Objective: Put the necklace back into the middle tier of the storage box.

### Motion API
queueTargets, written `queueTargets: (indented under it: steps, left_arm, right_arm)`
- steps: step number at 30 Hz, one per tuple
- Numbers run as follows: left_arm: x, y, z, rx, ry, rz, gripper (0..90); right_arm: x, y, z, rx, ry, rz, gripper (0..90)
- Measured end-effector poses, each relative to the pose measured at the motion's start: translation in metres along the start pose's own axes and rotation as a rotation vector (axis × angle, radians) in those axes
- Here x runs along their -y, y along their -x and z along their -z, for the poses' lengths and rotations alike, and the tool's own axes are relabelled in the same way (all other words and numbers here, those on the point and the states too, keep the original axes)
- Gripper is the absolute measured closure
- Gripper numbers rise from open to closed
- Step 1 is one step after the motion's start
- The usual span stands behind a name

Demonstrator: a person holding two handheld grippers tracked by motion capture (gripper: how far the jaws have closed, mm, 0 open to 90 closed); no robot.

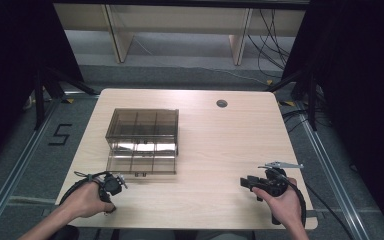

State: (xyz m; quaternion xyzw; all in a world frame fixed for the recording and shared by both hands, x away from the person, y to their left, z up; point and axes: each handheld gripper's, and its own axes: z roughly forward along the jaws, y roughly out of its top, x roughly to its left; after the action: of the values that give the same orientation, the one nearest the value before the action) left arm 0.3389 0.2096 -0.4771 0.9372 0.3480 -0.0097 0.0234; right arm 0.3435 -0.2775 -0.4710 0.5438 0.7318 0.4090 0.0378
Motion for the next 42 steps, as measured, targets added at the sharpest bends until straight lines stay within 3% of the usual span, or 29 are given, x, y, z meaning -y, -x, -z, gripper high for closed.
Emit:
queueTargets:
  steps: [3, 4, 9, 10, 11, 15, 16, 19, 20, 22, 23, 24, 31, 32, 33, 35, 36, 42]
  left_arm:
    - [0.001, 0.0, 0.002, 0.003, 0.013, 0.035, 85.9]
    - [0.001, -0.002, 0.003, -0.005, 0.02, 0.016, 85.9]
    - [0.002, -0.005, 0.015, -0.003, 0.046, 0.03, 86.0]
    - [0.002, -0.004, 0.017, 0.003, 0.056, 0.059, 86.0]
    - [0.002, -0.007, 0.02, -0.007, 0.054, 0.036, 86.0]
    - [0.004, -0.01, 0.029, -0.009, 0.069, 0.048, 86.0]
    - [0.005, -0.01, 0.03, -0.007, 0.085, 0.072, 86.0]
    - [0.005, -0.014, 0.033, -0.017, 0.085, 0.058, 86.0]
    - [0.006, -0.016, 0.035, -0.016, 0.096, 0.064, 86.0]
    - [0.006, -0.016, 0.038, 0.002, 0.097, 0.081, 85.9]
    - [0.006, -0.018, 0.038, 0.006, 0.1, 0.066, 85.9]
    - [0.007, -0.016, 0.038, 0.018, 0.1, 0.101, 85.9]
    - [0.005, -0.021, 0.041, 0.012, 0.092, 0.102, 85.9]
    - [0.004, -0.024, 0.042, 0.003, 0.09, 0.075, 85.9]
    - [0.004, -0.022, 0.042, 0.014, 0.083, 0.105, 85.9]
    - [0.004, -0.026, 0.043, 0.002, 0.087, 0.08, 85.9]
    - [0.004, -0.024, 0.043, 0.011, 0.085, 0.11, 85.9]
    - [0.004, -0.029, 0.046, 0.008, 0.084, 0.116, 85.9]
  right_arm:
    - [0.0, 0.0, 0.0, -0.004, -0.001, 0.0, 59.7]
    - [0.0, 0.0, -0.001, -0.001, -0.001, 0.001, 59.7]
    - [0.0, 0.0, -0.001, -0.002, -0.006, -0.001, 59.5]
    - [0.0, 0.0, -0.001, -0.002, -0.006, -0.001, 59.5]
    - [0.0, 0.0, -0.001, -0.002, -0.006, -0.001, 59.5]
    - [0.0, 0.001, -0.001, -0.001, -0.009, -0.001, 59.5]
    - [0.0, 0.001, -0.001, -0.002, -0.009, -0.002, 59.5]
    - [0.0, 0.001, -0.001, -0.001, -0.011, 0.002, 59.5]
    - [0.001, -0.001, -0.001, -0.001, -0.01, -0.016, 59.5]
    - [0.0, 0.001, 0.0, 0.01, -0.014, 0.001, 59.5]
    - [0.0, 0.001, -0.001, 0.01, -0.014, 0.001, 59.5]
    - [0.0, 0.001, -0.001, 0.01, -0.015, 0.002, 59.5]
    - [0.001, 0.001, -0.001, 0.013, -0.017, 0.005, 59.4]
    - [0.001, 0.001, 0.0, 0.014, -0.017, 0.004, 59.4]
    - [0.001, 0.001, -0.001, 0.013, -0.016, 0.005, 59.4]
    - [0.001, 0.001, 0.0, 0.014, -0.016, 0.004, 59.4]
    - [0.001, 0.001, 0.0, 0.014, -0.017, 0.004, 59.4]
    - [0.001, 0.002, -0.001, 0.004, -0.018, 0.003, 59.4]
